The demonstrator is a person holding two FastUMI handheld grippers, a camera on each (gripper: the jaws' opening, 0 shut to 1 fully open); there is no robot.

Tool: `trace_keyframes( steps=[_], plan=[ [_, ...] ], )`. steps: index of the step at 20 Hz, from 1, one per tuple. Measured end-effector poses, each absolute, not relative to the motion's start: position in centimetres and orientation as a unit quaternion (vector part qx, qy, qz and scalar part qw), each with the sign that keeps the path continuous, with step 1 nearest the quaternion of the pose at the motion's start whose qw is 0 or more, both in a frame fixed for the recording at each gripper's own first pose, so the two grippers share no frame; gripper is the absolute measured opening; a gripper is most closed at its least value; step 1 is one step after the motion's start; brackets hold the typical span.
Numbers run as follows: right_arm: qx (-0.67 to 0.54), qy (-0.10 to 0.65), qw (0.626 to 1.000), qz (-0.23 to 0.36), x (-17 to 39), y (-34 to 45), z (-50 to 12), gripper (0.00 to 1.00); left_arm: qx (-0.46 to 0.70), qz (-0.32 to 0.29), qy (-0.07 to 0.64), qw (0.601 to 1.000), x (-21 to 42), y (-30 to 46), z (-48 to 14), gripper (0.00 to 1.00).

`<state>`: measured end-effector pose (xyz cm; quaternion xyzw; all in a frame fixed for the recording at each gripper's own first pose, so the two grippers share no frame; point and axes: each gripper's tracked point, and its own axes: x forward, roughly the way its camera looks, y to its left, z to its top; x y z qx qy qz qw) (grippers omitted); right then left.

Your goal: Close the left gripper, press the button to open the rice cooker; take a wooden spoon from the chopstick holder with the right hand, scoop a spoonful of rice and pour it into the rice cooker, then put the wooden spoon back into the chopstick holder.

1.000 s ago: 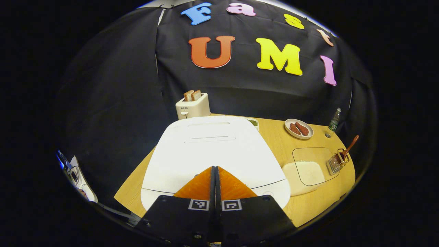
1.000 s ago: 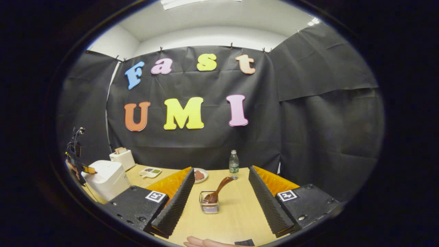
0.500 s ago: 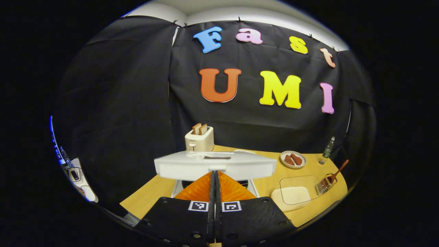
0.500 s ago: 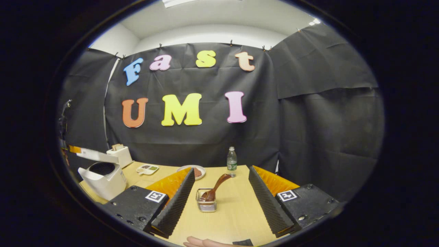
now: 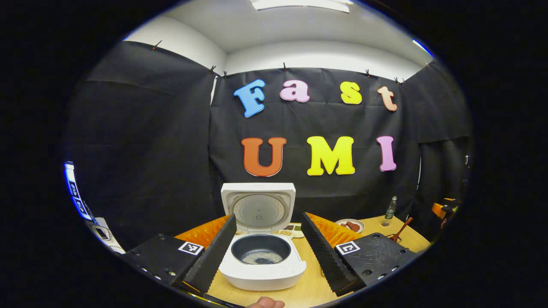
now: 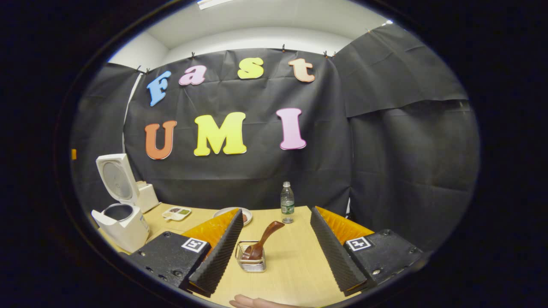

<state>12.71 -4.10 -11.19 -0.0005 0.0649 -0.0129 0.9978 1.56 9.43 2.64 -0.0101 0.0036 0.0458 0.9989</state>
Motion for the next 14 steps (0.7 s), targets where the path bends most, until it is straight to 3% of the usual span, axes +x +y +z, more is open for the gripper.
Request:
trace_keyframes(
  steps=[10, 13, 14],
  plan=[
    [0.042, 0.159, 0.986, 0.015, 20.7, -3.2, -22.3, 1.00, -0.013, -0.012, -0.068, 0.998, -5.4, 4.1, 4.4, 0.96],
    [0.066, 0.161, 0.985, 0.003, 23.0, -2.9, -24.7, 0.96, -0.022, 0.002, -0.063, 0.998, -7.2, 5.0, 3.7, 0.95],
    [0.060, 0.168, 0.984, -0.001, 23.7, -2.8, -25.8, 1.00, -0.028, 0.002, -0.065, 0.997, -7.8, 4.9, 3.8, 0.95]
  ],
)
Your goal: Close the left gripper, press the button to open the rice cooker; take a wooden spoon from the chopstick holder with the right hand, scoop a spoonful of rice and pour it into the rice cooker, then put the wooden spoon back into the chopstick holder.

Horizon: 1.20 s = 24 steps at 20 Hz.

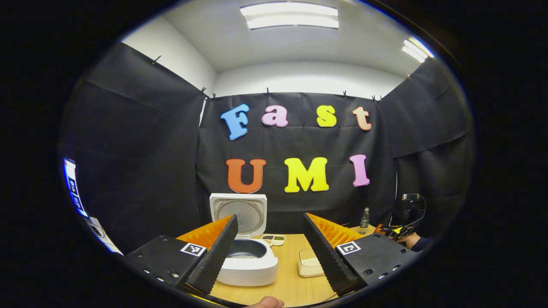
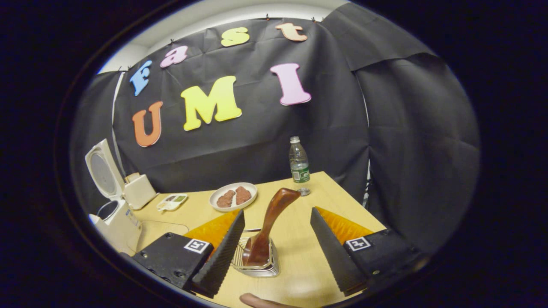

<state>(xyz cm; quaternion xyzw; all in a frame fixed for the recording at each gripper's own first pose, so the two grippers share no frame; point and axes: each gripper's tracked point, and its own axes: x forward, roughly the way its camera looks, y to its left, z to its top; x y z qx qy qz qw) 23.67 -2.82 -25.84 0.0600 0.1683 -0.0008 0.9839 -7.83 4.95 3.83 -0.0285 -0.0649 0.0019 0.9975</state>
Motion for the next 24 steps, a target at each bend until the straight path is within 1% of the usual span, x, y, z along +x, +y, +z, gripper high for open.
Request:
trace_keyframes(
  steps=[2, 3, 4, 5, 6, 8, 9, 10, 13, 18, 22, 24],
  plan=[
    [0.063, 0.185, 0.981, 0.003, 24.9, -2.2, -27.6, 0.99, -0.036, 0.000, -0.077, 0.996, -9.0, 5.1, 4.3, 0.95],
    [0.070, 0.192, 0.979, 0.009, 25.4, -1.7, -28.3, 0.95, -0.037, 0.002, -0.083, 0.996, -9.5, 5.5, 4.5, 0.95],
    [0.071, 0.207, 0.976, 0.016, 25.7, -1.2, -29.3, 0.88, -0.039, 0.003, -0.083, 0.996, -9.9, 5.6, 4.2, 0.95],
    [0.072, 0.217, 0.973, 0.017, 26.0, -1.0, -29.9, 0.75, -0.043, 0.003, -0.082, 0.996, -10.3, 5.6, 3.7, 0.95],
    [0.080, 0.216, 0.973, 0.024, 26.2, -0.5, -30.0, 0.73, -0.046, 0.000, -0.082, 0.996, -10.7, 5.4, 3.4, 0.95],
    [0.099, 0.203, 0.974, 0.024, 26.2, 0.0, -29.3, 0.40, -0.045, -0.001, -0.072, 0.996, -10.8, 5.6, 2.4, 0.94],
    [0.108, 0.202, 0.972, 0.041, 26.2, 1.0, -29.1, 0.24, -0.044, 0.001, -0.065, 0.997, -10.7, 5.9, 1.8, 0.94],
    [0.095, 0.199, 0.975, 0.039, 26.1, 1.2, -28.6, 0.19, -0.043, 0.004, -0.056, 0.997, -10.5, 6.3, 1.2, 0.94],
    [0.047, 0.165, 0.984, 0.038, 25.5, 1.9, -25.2, 0.16, -0.046, 0.002, -0.042, 0.998, -9.9, 6.6, 0.5, 0.94],
    [-0.017, 0.087, 0.994, 0.057, 23.8, 4.8, -17.9, 0.16, -0.041, 0.000, -0.034, 0.999, -9.7, 6.9, -0.4, 0.94],
    [-0.029, 0.061, 0.994, 0.089, 21.8, 9.1, -14.7, 0.16, -0.039, 0.000, -0.052, 0.998, -10.5, 6.9, 0.6, 0.94],
    [-0.036, 0.053, 0.993, 0.101, 20.9, 11.1, -14.3, 0.14, -0.038, 0.001, -0.060, 0.997, -10.7, 6.9, 1.1, 0.94]
  ],
)
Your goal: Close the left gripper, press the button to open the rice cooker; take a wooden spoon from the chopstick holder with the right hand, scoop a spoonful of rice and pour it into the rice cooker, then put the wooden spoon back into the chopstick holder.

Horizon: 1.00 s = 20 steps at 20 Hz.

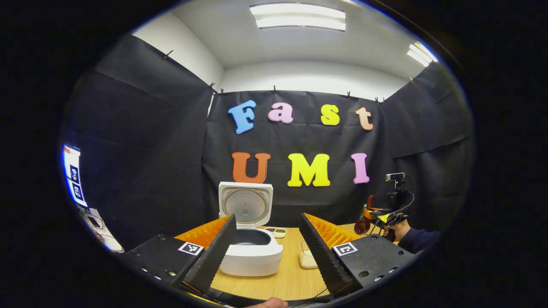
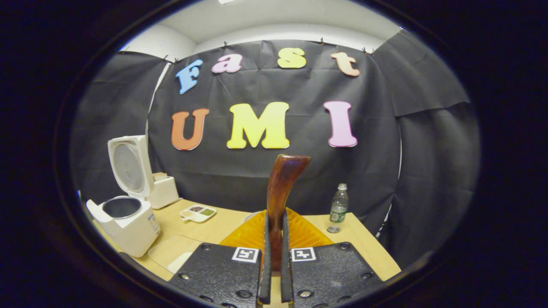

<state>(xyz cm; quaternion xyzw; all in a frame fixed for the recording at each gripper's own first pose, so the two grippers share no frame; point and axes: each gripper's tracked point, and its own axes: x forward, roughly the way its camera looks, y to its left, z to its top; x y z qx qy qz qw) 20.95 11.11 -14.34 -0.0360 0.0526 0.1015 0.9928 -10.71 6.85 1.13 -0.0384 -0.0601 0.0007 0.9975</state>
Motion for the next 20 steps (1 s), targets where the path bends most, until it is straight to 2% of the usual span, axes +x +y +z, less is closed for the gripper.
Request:
trace_keyframes(
  steps=[4, 10, 14, 20],
  plan=[
    [-0.038, 0.056, 0.991, 0.119, 19.9, 15.5, -15.6, 0.13, -0.036, -0.003, -0.051, 0.998, -10.3, 6.9, 0.6, 0.94],
    [-0.094, 0.057, 0.986, 0.125, 20.3, 20.3, -20.7, 0.13, -0.025, 0.010, -0.042, 0.999, -10.5, 7.8, 0.4, 0.94],
    [-0.132, 0.055, 0.984, 0.108, 20.5, 21.5, -23.2, 0.13, -0.034, 0.017, -0.037, 0.999, -10.0, 8.4, 0.0, 0.94],
    [-0.129, 0.097, 0.983, 0.085, 20.4, 21.7, -28.0, 0.13, -0.048, 0.014, -0.028, 0.998, -9.8, 8.7, -1.0, 0.94]
  ],
)
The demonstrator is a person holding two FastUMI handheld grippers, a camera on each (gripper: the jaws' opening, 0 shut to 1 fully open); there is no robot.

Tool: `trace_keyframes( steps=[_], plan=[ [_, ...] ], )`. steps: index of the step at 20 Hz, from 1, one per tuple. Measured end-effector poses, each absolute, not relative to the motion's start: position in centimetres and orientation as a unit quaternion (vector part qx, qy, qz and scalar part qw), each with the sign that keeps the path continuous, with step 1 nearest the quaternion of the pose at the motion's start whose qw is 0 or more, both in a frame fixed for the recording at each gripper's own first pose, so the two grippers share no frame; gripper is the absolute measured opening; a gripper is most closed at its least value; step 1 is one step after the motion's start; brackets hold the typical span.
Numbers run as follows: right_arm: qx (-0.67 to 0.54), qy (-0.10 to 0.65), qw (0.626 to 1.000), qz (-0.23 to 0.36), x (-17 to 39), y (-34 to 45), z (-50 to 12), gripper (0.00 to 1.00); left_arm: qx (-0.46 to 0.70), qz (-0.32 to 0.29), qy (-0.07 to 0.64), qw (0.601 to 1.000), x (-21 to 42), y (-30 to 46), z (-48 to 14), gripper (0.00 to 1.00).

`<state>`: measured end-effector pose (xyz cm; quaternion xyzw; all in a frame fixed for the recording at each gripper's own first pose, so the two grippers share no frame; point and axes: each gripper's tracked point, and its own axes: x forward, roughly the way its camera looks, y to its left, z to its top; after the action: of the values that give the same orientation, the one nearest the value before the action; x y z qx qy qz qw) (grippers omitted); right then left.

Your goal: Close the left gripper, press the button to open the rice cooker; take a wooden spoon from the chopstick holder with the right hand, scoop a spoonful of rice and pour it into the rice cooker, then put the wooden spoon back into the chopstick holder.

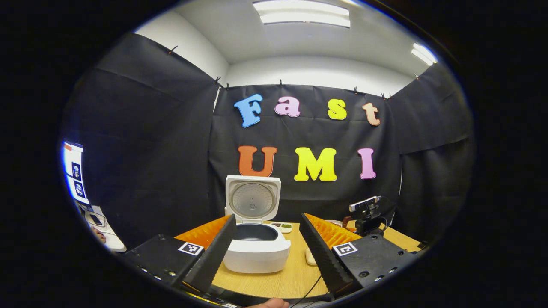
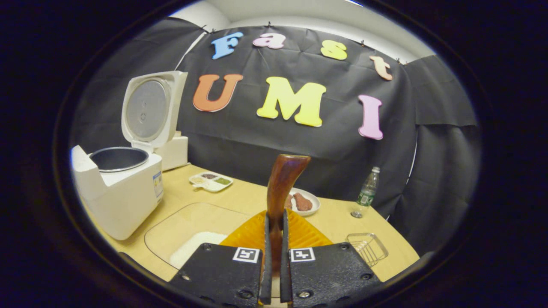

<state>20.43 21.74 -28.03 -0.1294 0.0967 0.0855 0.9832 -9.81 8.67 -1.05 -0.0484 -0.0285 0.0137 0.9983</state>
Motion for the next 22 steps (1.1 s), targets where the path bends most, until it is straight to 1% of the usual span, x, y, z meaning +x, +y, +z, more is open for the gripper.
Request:
trace_keyframes(
  steps=[1, 2, 4, 6, 9, 13, 15, 18, 22],
  plan=[
    [-0.130, 0.094, 0.983, 0.084, 20.3, 22.1, -28.0, 0.13, -0.051, 0.011, -0.027, 0.998, -9.7, 8.5, -1.2, 0.94],
    [-0.118, 0.102, 0.983, 0.096, 19.9, 23.0, -28.4, 0.13, -0.052, 0.009, -0.024, 0.998, -9.6, 8.5, -1.4, 0.94],
    [-0.065, 0.139, 0.979, 0.134, 18.9, 25.2, -29.8, 0.13, -0.052, 0.009, -0.019, 0.998, -9.3, 8.5, -1.7, 0.94],
    [-0.030, 0.154, 0.978, 0.135, 18.7, 25.5, -29.8, 0.13, -0.054, 0.007, -0.016, 0.998, -9.1, 8.3, -2.0, 0.94],
    [0.030, 0.177, 0.972, 0.151, 18.3, 26.5, -30.0, 0.13, -0.052, 0.003, -0.014, 0.999, -9.1, 8.0, -2.1, 0.94],
    [0.105, 0.200, 0.964, 0.139, 18.9, 24.8, -30.0, 0.13, -0.050, 0.004, -0.013, 0.999, -9.1, 8.2, -2.5, 0.94],
    [0.167, 0.220, 0.950, 0.144, 19.1, 24.3, -29.8, 0.13, -0.051, 0.006, -0.012, 0.999, -8.9, 8.5, -2.6, 0.94],
    [0.240, 0.225, 0.933, 0.144, 19.5, 23.0, -29.0, 0.13, -0.053, 0.009, -0.006, 0.999, -8.8, 8.7, -3.0, 0.94],
    [0.297, 0.207, 0.921, 0.143, 19.1, 21.6, -27.1, 0.13, -0.053, 0.006, 0.001, 0.999, -8.6, 8.7, -3.4, 0.94]
  ],
)
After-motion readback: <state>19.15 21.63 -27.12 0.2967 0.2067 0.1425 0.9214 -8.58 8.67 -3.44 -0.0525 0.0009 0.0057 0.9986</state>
